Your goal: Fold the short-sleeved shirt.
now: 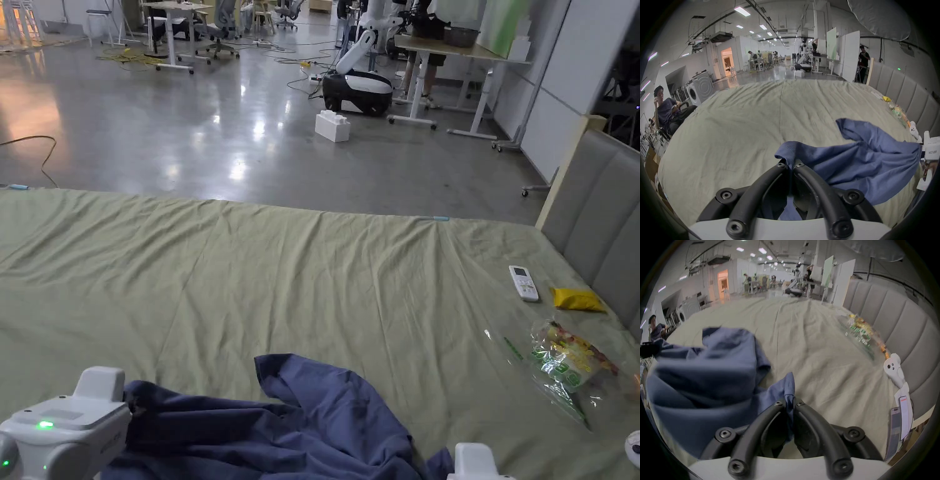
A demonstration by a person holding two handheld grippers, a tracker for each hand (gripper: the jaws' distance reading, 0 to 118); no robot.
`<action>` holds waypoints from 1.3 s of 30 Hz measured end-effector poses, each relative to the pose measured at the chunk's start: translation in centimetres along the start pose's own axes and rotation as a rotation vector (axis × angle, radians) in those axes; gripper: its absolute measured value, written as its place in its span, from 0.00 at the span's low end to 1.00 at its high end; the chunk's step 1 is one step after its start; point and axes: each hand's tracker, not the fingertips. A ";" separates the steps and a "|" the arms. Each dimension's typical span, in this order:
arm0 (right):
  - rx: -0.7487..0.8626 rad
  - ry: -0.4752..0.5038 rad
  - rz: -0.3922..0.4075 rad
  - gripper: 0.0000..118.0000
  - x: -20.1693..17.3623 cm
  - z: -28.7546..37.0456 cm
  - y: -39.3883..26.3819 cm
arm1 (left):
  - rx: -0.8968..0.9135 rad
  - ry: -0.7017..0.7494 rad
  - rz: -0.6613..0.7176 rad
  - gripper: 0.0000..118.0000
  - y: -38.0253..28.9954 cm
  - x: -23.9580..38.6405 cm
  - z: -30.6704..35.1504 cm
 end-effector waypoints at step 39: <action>0.646 -0.158 0.018 0.06 5.0 18.3 30.9 | 0.427 0.238 0.101 0.04 26.1 -12.8 14.2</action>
